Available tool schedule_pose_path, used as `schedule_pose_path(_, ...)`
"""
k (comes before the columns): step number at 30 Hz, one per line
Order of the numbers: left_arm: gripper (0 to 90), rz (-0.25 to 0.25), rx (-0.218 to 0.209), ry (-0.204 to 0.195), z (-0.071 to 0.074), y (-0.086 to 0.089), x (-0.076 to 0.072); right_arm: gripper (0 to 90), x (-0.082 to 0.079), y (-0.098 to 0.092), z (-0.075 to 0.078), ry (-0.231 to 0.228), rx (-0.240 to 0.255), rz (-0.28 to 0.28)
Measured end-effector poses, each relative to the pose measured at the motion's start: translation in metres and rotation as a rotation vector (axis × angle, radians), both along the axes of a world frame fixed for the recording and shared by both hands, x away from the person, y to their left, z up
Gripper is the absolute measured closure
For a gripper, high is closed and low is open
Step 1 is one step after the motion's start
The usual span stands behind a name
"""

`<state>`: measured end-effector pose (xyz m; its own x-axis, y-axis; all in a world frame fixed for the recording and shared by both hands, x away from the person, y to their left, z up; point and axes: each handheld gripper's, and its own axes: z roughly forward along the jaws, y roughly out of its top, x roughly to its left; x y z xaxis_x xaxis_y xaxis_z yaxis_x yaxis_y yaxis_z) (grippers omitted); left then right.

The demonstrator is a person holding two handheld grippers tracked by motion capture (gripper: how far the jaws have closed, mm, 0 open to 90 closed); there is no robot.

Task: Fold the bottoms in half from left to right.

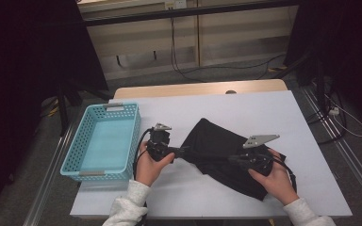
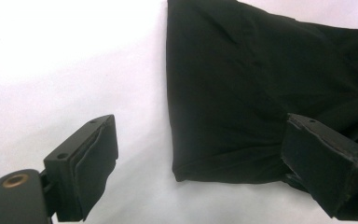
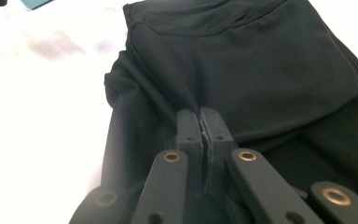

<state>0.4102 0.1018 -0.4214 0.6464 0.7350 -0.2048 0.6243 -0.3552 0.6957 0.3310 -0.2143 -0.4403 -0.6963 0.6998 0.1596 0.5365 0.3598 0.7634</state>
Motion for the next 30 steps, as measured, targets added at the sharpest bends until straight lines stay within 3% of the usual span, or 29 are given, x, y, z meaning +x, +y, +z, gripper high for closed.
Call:
schedule_pose_path(14,11.3,0.005,-0.014,-0.004,0.002,-0.004,0.002,88.0,-0.005,-0.007,0.010,-0.030,0.014,-0.014)
schedule_pose_path(30,12.8,0.002,-0.004,0.014,0.000,-0.006,0.002,88.0,-0.013,-0.010,0.012,-0.028,-0.016,0.005)
